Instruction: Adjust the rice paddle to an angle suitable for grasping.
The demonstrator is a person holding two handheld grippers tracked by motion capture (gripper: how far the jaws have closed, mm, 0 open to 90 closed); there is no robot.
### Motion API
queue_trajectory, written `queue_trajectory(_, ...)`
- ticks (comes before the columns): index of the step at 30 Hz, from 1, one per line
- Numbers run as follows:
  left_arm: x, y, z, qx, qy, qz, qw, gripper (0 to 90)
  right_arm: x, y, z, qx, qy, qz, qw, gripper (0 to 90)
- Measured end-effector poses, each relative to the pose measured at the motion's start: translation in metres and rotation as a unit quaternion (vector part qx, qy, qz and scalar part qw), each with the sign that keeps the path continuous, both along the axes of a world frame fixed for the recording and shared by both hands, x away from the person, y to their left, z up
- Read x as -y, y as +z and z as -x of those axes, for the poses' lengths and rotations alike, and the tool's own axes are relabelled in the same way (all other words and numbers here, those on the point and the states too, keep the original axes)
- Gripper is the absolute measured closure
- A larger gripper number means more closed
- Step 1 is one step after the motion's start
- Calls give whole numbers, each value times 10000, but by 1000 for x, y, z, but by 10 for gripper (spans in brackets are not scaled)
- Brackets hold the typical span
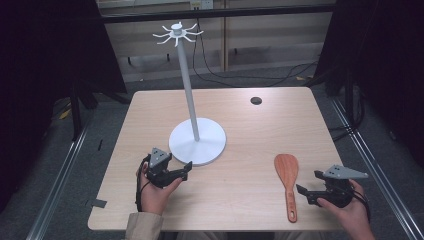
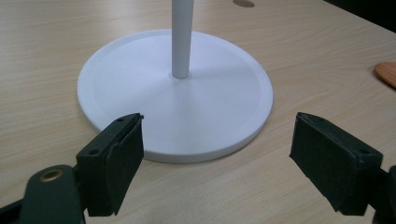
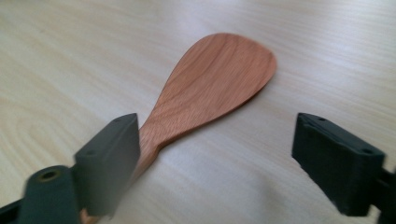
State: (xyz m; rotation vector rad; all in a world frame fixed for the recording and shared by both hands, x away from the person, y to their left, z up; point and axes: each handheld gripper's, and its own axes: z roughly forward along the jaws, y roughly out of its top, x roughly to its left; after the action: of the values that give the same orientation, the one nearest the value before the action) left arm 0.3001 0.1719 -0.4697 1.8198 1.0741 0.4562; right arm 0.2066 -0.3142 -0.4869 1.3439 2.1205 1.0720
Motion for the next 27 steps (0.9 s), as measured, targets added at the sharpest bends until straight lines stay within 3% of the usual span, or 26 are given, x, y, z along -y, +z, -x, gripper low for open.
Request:
queue_trajectory(4,3,-1,1,0,-96,-55,9999,169,1,-3,1,-6,202,104,9997,253)
queue_trajectory(7,6,-4,2,-54,-207,-127,9997,169,0,-2,4,-52,410,87,9991,458)
queue_trajectory(10,7,-5,2,-54,-215,-70,9997,170,-4,-1,5,-131,686,109,9975,678)
queue_trajectory(14,7,-4,4,-25,-218,-83,9997,170,-13,0,7,-224,1198,3,9925,874)
queue_trajectory(17,8,-4,4,-12,-216,-74,9997,170,-22,0,9,-357,1429,-6,9891,900)
queue_trajectory(20,9,-4,4,-13,-240,-103,9997,170,-28,-4,9,-502,1543,159,9866,900)
queue_trajectory(24,9,-4,5,1,-242,-93,9997,170,-30,-5,10,-489,1534,142,9869,900)
queue_trajectory(25,9,-3,5,10,-267,-119,9996,170,-28,-3,9,-460,1453,144,9882,900)
queue_trajectory(27,9,-4,5,-3,-260,-94,9996,170,-26,-3,9,-499,1410,266,9884,900)
